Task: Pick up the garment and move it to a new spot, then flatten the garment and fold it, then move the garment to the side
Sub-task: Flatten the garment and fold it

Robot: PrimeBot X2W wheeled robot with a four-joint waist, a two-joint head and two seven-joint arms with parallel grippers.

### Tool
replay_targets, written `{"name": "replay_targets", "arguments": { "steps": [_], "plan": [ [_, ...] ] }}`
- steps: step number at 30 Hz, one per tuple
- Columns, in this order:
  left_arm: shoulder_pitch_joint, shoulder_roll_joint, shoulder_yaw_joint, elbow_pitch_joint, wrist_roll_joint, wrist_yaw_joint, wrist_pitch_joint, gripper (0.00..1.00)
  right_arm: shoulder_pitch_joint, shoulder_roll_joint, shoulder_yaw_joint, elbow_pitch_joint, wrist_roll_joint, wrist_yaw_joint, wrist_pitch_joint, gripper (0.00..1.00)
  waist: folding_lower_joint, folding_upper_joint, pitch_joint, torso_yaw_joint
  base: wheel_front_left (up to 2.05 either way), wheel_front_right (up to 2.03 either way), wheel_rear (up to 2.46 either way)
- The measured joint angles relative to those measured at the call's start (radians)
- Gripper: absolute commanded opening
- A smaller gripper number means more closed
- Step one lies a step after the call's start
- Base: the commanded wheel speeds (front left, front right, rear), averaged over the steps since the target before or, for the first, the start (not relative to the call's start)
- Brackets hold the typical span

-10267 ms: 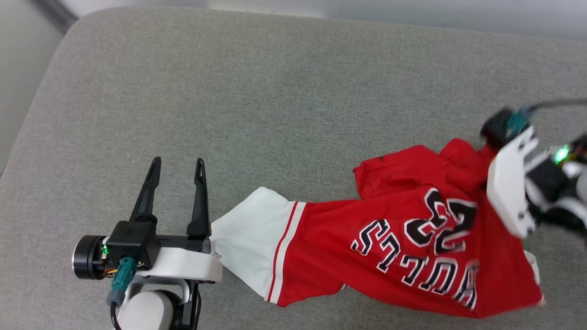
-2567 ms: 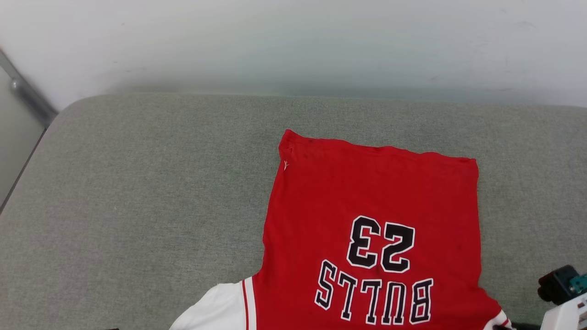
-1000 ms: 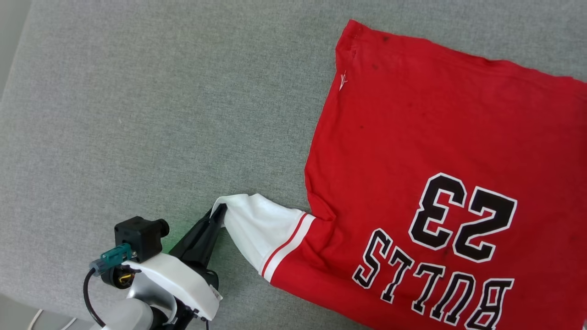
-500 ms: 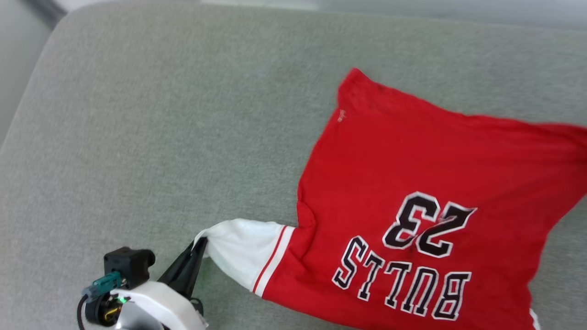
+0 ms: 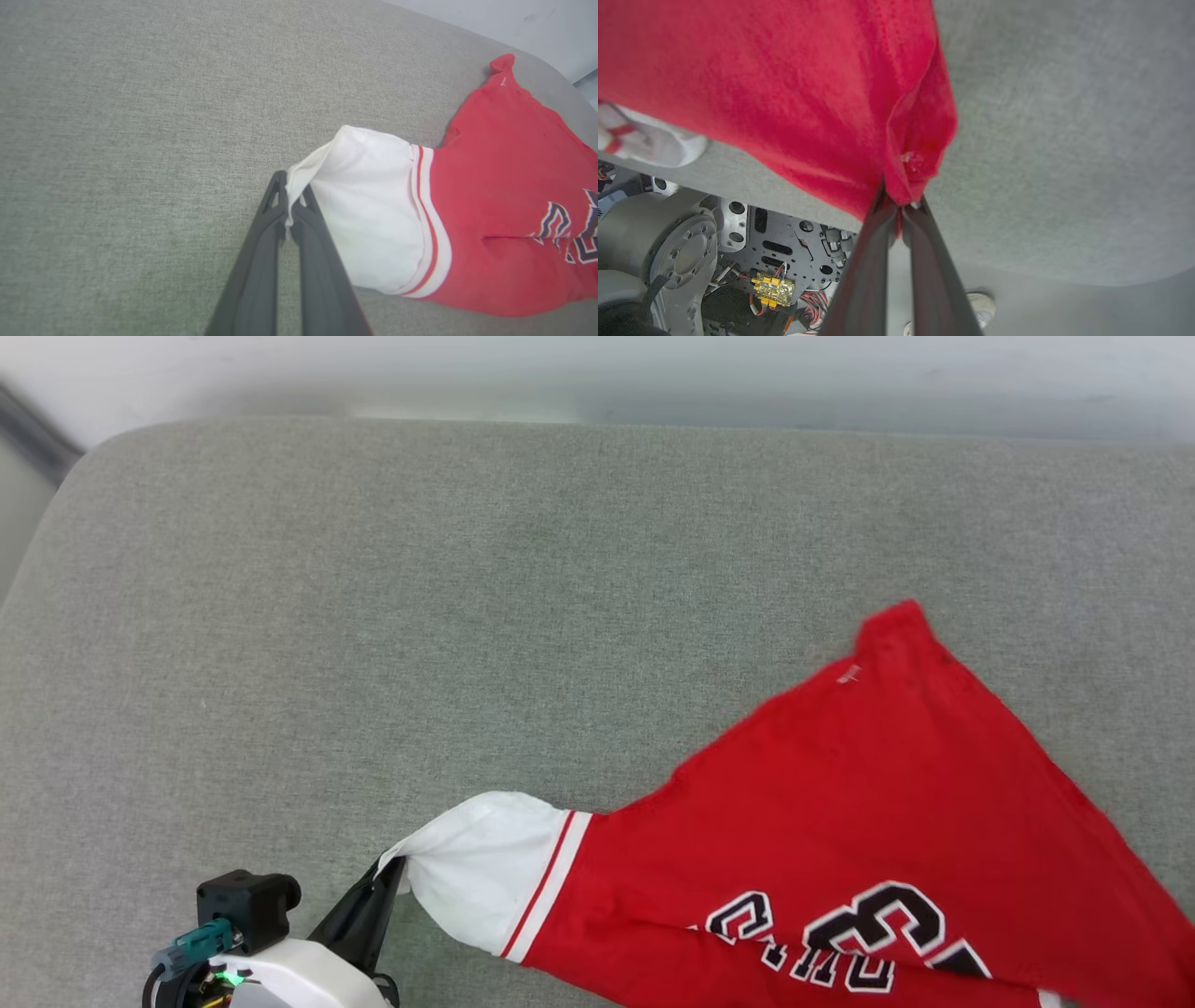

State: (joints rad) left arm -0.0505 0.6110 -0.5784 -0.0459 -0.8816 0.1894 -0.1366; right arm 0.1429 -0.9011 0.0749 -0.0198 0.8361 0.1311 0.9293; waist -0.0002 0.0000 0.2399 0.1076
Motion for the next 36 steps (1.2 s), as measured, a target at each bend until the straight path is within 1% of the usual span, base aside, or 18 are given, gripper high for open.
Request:
{"name": "replay_targets", "arguments": {
  "steps": [3,4,5,6,9,11,14,18,21,24,28,32,36],
  "plan": [
    [0.0,0.0,-0.003,0.0,0.003,0.0,0.002,0.0,0.06,0.027,-0.002,0.011,-0.006,0.0,-0.017,0.0,0.0,0.0,0.009,0.001,0.0,0.0,0.0],
    [-0.001,0.0,-0.003,0.001,0.006,0.003,0.002,0.0,0.062,0.031,-0.002,0.01,-0.011,0.0,-0.023,0.37,0.0,0.0,0.013,0.0,0.0,0.0,0.0],
    [-0.001,0.0,-0.004,0.002,0.006,0.004,0.002,0.0,0.061,0.033,-0.006,0.004,-0.009,0.0,-0.027,0.96,0.0001,0.0,0.014,-0.001,0.0,0.0,0.0],
    [-0.002,0.0,-0.005,0.004,0.007,0.004,0.003,0.0,0.058,0.035,-0.015,-0.005,-0.008,0.0,-0.037,1.0,0.0001,0.0,0.014,0.0,0.0,0.0,0.0],
    [-0.004,0.004,-0.008,0.007,0.009,0.004,0.005,0.0,0.012,0.02,-0.043,-0.055,-0.001,0.0,-0.05,1.0,0.0001,0.0,0.01,0.0,0.0,0.0,0.0],
    [-0.006,0.005,-0.008,0.007,0.01,0.004,0.006,0.0,-0.041,-0.005,-0.063,-0.095,0.003,0.0,-0.051,1.0,0.0001,0.0,0.008,0.001,0.0,0.0,0.0],
    [-0.006,0.005,-0.008,0.003,0.01,0.005,0.004,0.0,-0.148,-0.049,-0.055,-0.158,0.006,0.0,-0.032,1.0,0.0,0.0,0.01,-0.001,0.0,0.0,0.0],
    [-0.021,0.004,-0.016,-0.001,0.016,0.002,0.007,0.0,-0.355,-0.095,0.014,-0.198,0.0,0.0,0.021,1.0,0.0001,0.0,0.025,0.009,0.0,0.0,0.0],
    [-0.047,-0.004,-0.025,-0.002,0.027,-0.005,0.012,0.0,-0.521,-0.096,0.109,-0.188,-0.014,0.0,0.081,1.0,0.0002,0.0,0.042,0.026,0.0,0.0,0.0],
    [-0.068,-0.017,-0.033,-0.004,0.034,-0.011,0.014,0.0,-0.674,-0.064,0.218,-0.144,-0.049,0.0,0.139,1.0,0.0002,0.0,0.063,0.047,0.0,0.0,0.0],
    [-0.092,-0.029,-0.042,-0.004,0.043,-0.017,0.013,0.0,-0.84,0.018,0.348,-0.04,-0.108,0.0,0.202,1.0,0.0003,0.0,0.1,0.073,0.0,0.0,0.0],
    [-0.117,-0.042,-0.051,-0.001,0.052,-0.023,0.01,0.0,-0.955,0.099,0.43,0.084,-0.156,0.0,0.212,1.0,0.0003,0.0,0.142,0.099,0.0,0.0,0.0],
    [-0.134,-0.052,-0.053,0.0,0.058,-0.028,0.004,0.0,-1.015,0.169,0.493,0.197,-0.197,0.0,0.187,1.0,0.0004,0.0,0.185,0.119,0.0,0.0,0.0]
  ]
}}
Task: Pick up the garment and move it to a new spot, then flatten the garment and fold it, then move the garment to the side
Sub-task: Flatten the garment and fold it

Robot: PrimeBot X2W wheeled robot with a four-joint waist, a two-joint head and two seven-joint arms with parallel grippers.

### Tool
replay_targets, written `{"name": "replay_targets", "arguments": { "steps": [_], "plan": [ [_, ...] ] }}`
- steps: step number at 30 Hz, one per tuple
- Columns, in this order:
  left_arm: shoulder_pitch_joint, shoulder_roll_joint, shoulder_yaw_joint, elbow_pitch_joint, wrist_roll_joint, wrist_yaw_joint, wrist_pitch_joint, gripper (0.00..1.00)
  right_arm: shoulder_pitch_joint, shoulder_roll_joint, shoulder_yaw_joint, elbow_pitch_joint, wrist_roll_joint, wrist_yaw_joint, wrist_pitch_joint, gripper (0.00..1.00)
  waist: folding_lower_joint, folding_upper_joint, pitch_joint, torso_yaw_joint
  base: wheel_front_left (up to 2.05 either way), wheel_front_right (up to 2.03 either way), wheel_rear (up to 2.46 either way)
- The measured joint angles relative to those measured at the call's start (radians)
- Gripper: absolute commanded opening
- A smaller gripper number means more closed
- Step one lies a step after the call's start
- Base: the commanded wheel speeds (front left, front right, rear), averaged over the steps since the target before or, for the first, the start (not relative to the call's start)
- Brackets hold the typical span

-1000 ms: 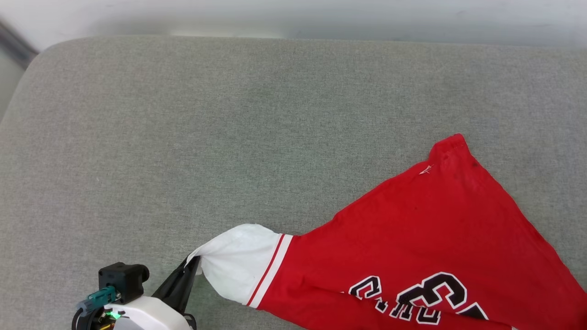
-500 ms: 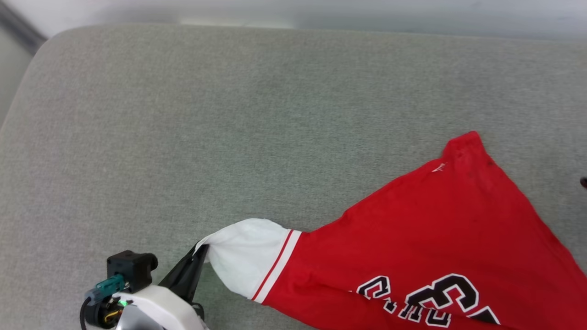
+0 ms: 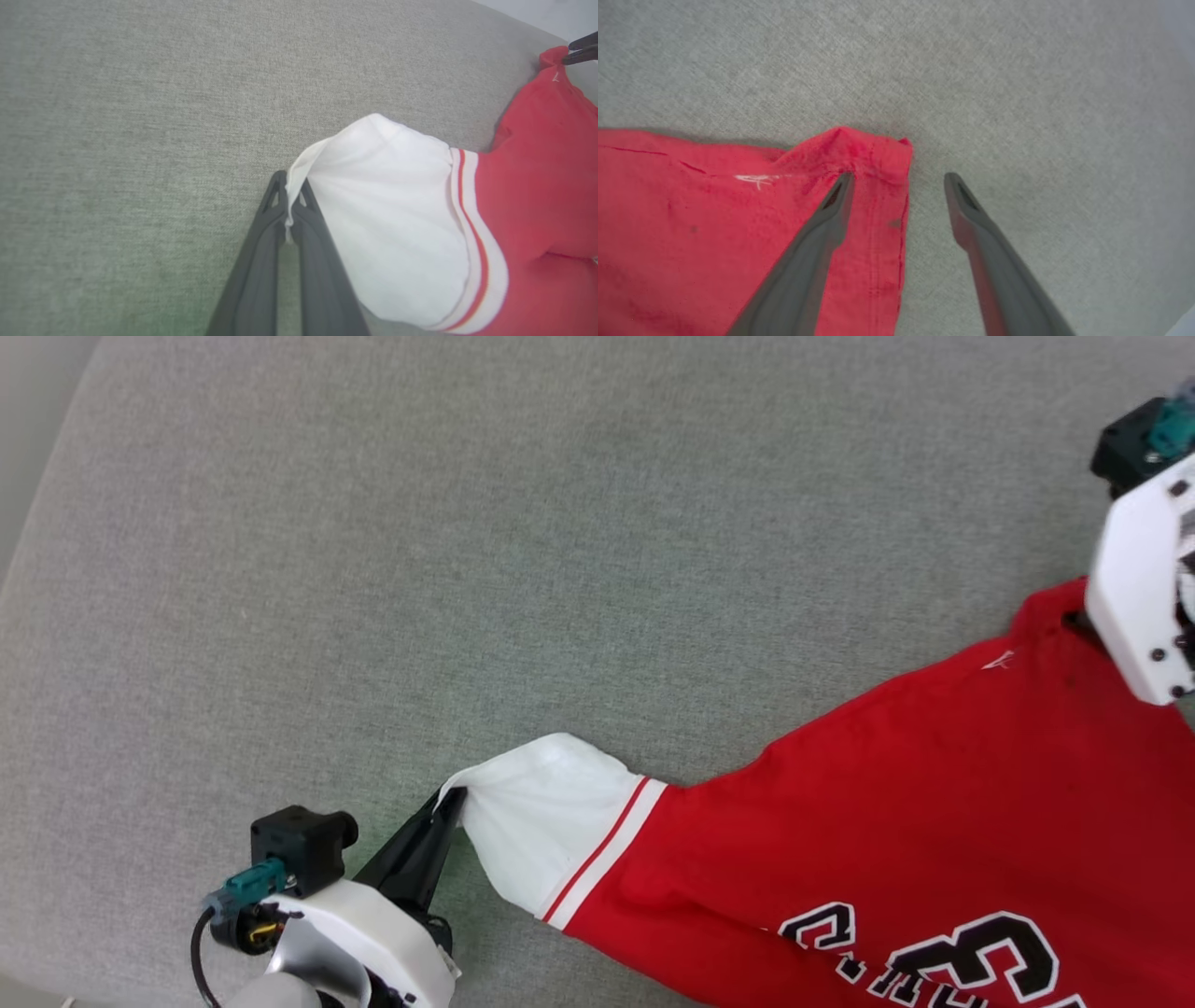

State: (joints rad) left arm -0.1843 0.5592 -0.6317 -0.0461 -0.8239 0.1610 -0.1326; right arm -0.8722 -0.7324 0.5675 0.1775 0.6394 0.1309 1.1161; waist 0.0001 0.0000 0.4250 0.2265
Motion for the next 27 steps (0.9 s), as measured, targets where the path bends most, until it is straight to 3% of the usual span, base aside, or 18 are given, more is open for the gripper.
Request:
{"name": "replay_targets", "arguments": {
  "steps": [9,10,11,17,27],
  "plan": [
    [-0.028,-0.009,-0.002,0.017,0.003,-0.01,-0.007,0.0,-0.046,-0.005,0.175,0.102,0.017,-0.002,-0.046,1.0,-0.0001,0.0,0.054,0.014,0.0,0.0,0.0],
    [-0.029,-0.009,-0.001,0.02,0.003,-0.01,-0.008,0.0,-0.051,-0.006,0.19,0.104,0.023,-0.002,-0.057,0.39,-0.0001,0.0,0.053,0.011,0.0,0.0,0.0],
    [-0.029,-0.009,-0.001,0.023,0.003,-0.01,-0.008,0.0,-0.054,-0.006,0.197,0.107,0.035,-0.002,-0.069,0.0,-0.0001,0.0,0.05,0.007,0.0,0.0,0.0],
    [-0.033,0.007,0.007,0.032,0.01,-0.01,-0.012,0.0,-0.066,0.008,0.228,0.134,0.099,0.0,-0.188,0.0,0.0,0.0,-0.006,-0.011,0.0,0.0,0.0],
    [-0.141,0.103,0.061,-0.036,0.039,-0.001,0.039,0.0,-0.104,-0.016,0.189,0.094,0.18,0.0,-0.415,0.0,-0.0001,0.0,-0.156,-0.054,0.0,0.0,0.0]
  ]
}}
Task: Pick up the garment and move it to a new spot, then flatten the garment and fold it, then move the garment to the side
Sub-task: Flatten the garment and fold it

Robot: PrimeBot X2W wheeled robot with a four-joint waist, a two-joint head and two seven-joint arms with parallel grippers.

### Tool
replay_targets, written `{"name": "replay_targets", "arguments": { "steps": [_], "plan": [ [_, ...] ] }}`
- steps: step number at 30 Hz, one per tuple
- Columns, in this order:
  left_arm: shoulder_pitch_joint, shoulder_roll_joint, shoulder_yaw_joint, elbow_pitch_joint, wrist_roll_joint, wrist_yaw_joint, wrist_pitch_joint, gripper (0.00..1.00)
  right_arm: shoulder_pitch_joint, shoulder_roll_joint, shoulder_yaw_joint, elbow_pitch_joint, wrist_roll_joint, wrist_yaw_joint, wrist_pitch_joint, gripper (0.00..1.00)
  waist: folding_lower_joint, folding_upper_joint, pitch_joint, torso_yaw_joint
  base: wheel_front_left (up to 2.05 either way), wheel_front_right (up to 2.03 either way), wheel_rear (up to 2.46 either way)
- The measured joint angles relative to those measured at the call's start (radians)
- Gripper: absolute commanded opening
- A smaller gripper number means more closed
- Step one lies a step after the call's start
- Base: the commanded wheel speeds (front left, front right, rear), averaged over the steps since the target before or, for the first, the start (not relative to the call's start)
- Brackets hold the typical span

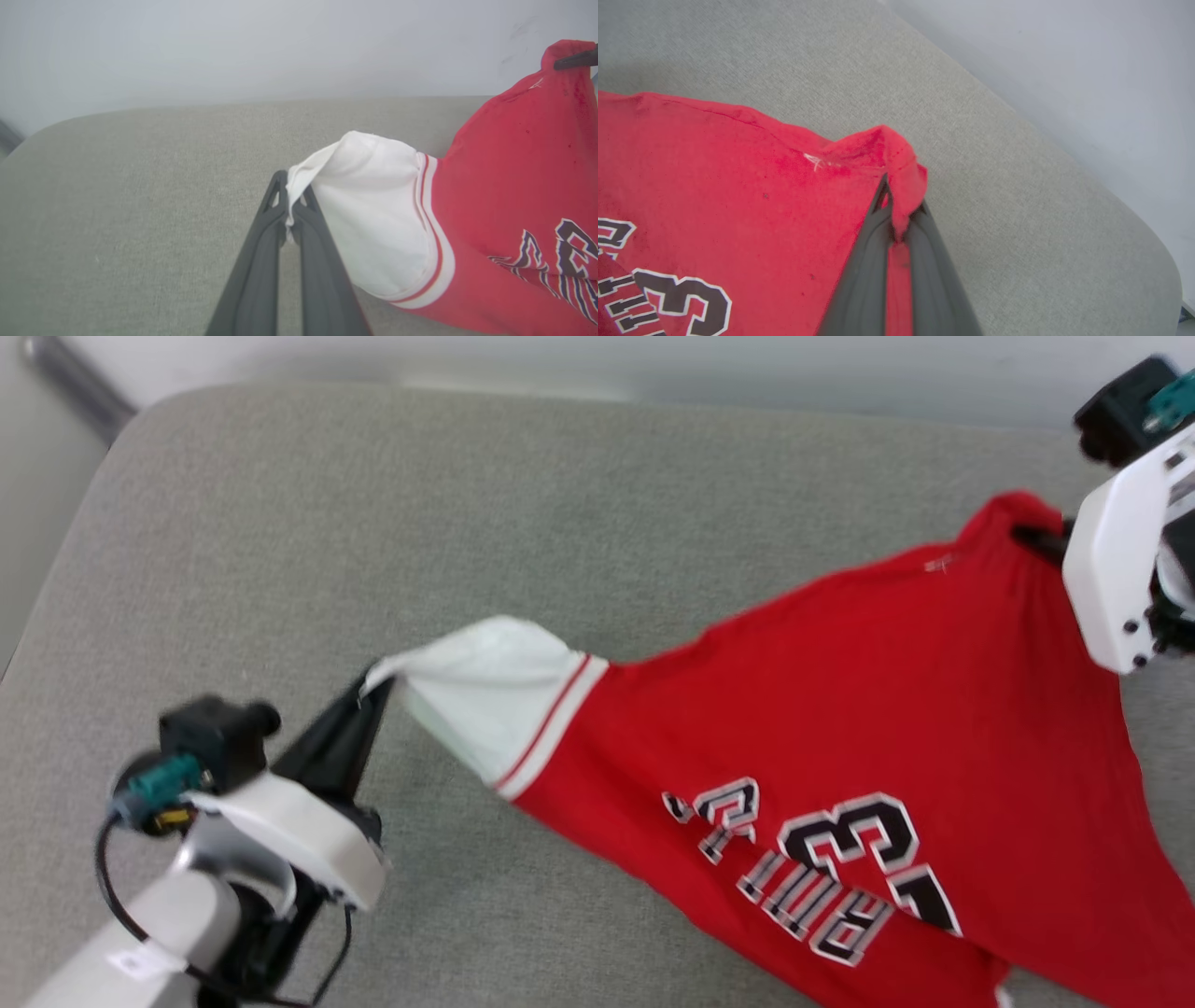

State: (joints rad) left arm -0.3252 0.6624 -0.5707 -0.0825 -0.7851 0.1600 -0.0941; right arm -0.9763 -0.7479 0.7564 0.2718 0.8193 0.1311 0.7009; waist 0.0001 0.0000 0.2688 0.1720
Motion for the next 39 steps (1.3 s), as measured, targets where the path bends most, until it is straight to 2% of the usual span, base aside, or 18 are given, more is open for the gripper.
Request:
{"name": "replay_targets", "arguments": {
  "steps": [5,10,16,23,31,39],
  "plan": [
    [-0.144,0.021,0.026,-0.055,0.025,0.007,0.065,0.0,-0.033,-0.005,-0.061,-0.022,0.012,0.0,-0.092,0.0,-0.0001,0.0,-0.039,-0.042,0.0,0.0,0.0],
    [-0.345,0.026,0.063,-0.087,0.034,-0.008,0.134,0.0,-0.104,0.006,-0.147,-0.021,-0.038,0.0,-0.165,0.0,-0.0001,0.0,-0.035,-0.075,0.0,0.0,0.0],
    [-0.617,-0.004,0.088,-0.029,0.036,-0.051,0.208,0.0,-0.226,0.072,-0.25,0.005,-0.144,0.0,-0.229,0.0,-0.0001,0.0,0.014,-0.092,0.0,0.0,0.0],
    [-0.941,-0.073,0.1,0.128,0.032,-0.119,0.255,0.0,-0.42,0.151,-0.318,0.079,-0.295,0.0,-0.274,0.0,-0.0001,0.0,0.092,-0.103,0.0,0.0,0.0],
    [-1.297,-0.152,0.101,0.395,0.06,-0.186,0.266,0.0,-0.68,0.204,-0.354,0.215,-0.456,0.0,-0.331,0.0,0.0,0.0,0.188,-0.1,0.0,0.0,0.0],
    [-1.508,-0.203,0.09,0.597,0.101,-0.229,0.209,0.0,-0.851,0.268,-0.342,0.354,-0.548,0.0,-0.412,0.0,0.0,0.0,0.258,-0.106,0.0,0.0,0.0]
  ]
}}
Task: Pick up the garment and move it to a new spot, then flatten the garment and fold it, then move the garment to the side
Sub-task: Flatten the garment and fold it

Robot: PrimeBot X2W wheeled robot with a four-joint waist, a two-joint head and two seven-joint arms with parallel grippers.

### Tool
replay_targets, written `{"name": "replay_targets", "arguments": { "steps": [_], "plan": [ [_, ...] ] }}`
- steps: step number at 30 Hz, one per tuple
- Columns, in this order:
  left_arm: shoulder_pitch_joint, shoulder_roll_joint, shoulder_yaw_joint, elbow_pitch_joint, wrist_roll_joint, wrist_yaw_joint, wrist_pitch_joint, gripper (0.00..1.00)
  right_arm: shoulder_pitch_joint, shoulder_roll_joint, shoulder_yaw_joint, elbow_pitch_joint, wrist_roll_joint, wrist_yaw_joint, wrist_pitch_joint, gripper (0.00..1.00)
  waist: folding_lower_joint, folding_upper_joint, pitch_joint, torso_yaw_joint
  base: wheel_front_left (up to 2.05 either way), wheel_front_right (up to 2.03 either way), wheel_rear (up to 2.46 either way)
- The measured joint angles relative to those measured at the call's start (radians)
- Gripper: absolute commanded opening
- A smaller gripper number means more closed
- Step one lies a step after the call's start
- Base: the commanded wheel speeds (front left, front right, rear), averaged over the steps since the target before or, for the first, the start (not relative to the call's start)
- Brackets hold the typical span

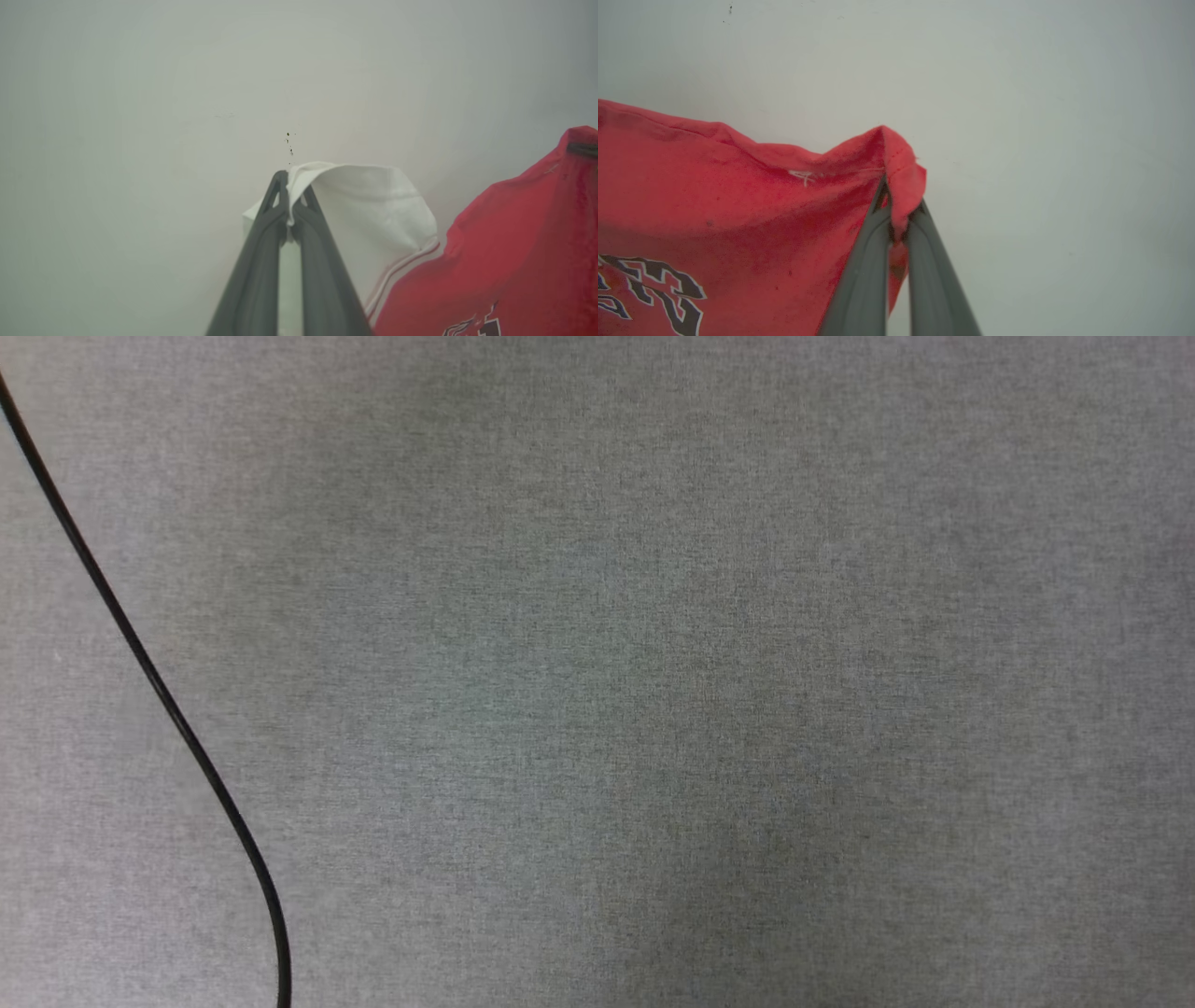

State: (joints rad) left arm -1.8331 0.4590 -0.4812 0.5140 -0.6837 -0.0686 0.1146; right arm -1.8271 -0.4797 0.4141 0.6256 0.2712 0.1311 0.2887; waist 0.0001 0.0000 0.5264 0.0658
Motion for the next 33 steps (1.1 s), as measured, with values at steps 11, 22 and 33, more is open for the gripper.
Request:
{"name": "replay_targets", "arguments": {
  "steps": [11,22,33],
  "plan": [
    [0.044,-0.018,-0.052,0.164,-0.004,-0.046,-0.097,0.0,0.034,0.039,0.124,0.18,0.034,0.0,-0.105,0.0,0.0,0.0,0.03,-0.001,0.0,0.0,0.0],
    [0.401,-0.022,-0.124,0.185,-0.045,-0.055,-0.228,0.0,0.311,0.051,0.353,0.231,0.188,0.0,-0.201,0.0,0.0,0.0,-0.009,0.007,0.0,0.0,0.0],
    [0.973,0.035,-0.157,-0.005,-0.118,0.036,-0.303,0.0,0.659,-0.06,0.531,0.113,0.379,0.0,-0.268,0.0,-0.0001,0.0,-0.146,0.007,0.0,0.0,0.0]
  ]
}}
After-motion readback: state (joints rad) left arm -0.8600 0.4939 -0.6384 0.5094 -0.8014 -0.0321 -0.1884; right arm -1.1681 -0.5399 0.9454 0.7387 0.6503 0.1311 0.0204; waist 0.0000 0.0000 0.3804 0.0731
